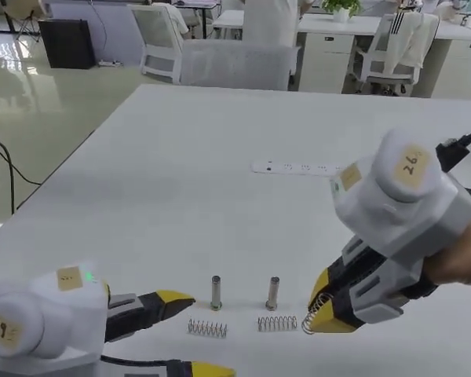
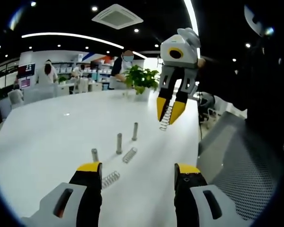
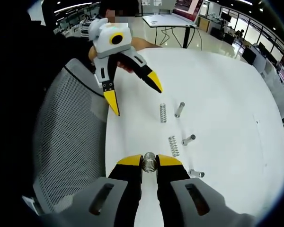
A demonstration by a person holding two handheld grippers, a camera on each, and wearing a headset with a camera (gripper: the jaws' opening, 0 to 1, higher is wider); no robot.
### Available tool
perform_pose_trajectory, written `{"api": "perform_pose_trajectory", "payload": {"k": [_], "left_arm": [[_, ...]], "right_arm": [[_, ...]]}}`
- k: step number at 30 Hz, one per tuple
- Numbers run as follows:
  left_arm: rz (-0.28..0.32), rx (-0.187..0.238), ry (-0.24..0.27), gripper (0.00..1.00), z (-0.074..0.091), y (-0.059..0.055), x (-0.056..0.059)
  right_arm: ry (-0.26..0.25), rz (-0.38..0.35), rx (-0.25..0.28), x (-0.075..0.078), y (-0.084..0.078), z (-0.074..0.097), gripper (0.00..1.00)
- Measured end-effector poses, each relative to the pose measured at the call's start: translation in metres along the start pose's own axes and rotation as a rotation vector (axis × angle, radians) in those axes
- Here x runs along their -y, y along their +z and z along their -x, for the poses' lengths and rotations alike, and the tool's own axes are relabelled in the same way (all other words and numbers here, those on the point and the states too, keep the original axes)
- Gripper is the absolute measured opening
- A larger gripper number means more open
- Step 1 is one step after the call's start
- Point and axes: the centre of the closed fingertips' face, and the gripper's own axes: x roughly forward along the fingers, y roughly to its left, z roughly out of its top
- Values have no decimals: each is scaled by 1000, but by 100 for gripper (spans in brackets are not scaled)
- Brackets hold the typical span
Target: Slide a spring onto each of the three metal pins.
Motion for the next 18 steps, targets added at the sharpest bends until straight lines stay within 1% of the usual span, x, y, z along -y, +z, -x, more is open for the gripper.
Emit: {"api": "perform_pose_trajectory", "payload": {"k": [3, 9, 13, 18], "left_arm": [[6, 5, 14, 60, 1, 0, -3], [9, 13, 33, 65, 3, 1, -5], [12, 15, 38, 67, 3, 1, -6], [15, 17, 40, 68, 3, 2, -7]], "right_arm": [[-15, -7, -3, 5, -3, 5, 8], [-59, -29, -16, 21, -12, 16, 8], [-82, -42, -16, 31, -17, 24, 8], [-111, -48, -34, 42, -21, 29, 8]]}}
